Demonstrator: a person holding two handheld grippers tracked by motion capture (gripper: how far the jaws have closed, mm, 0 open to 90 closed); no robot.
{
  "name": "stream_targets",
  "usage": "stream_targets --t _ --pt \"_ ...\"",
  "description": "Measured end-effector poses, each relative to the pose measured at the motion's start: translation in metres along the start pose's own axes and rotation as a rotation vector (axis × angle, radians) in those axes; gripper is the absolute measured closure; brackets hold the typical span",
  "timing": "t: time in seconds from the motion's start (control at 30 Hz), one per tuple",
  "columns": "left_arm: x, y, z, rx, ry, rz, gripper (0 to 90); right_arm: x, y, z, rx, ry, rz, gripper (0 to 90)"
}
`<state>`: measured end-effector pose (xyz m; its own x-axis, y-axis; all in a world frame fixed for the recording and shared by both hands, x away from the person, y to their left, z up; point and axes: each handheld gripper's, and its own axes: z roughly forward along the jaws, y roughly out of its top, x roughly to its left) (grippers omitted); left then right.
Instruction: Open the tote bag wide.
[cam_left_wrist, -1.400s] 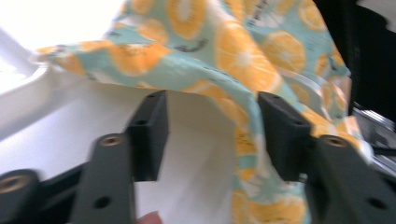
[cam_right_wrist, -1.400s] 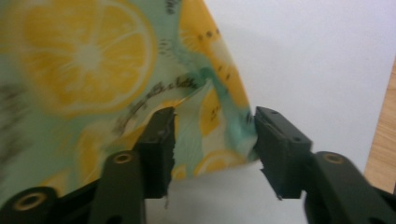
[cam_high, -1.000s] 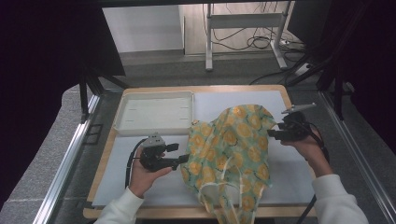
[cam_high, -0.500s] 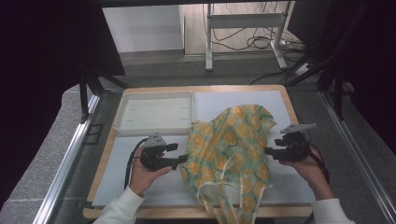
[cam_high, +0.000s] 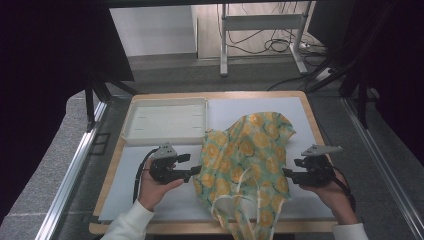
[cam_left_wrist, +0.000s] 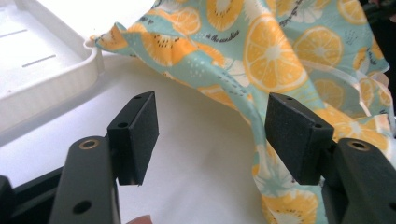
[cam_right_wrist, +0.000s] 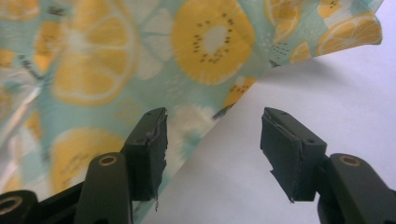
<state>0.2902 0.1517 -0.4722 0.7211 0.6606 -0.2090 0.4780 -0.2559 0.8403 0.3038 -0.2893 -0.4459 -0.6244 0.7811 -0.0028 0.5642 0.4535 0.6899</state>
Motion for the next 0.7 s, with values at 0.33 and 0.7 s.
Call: stream_targets --t 0.33,0.7 --pt "-0.003 0.004 -0.020 -0.026 0.001 -0.022 35.6 0.016 -0.014 -0.022 -0.026 0.026 -0.002 40.2" --pt "-0.039 0.019 -0.023 -0.006 -0.088 0.037 37.5 0.040 -0.001 -0.032 -0.060 0.066 -0.056 36.6"
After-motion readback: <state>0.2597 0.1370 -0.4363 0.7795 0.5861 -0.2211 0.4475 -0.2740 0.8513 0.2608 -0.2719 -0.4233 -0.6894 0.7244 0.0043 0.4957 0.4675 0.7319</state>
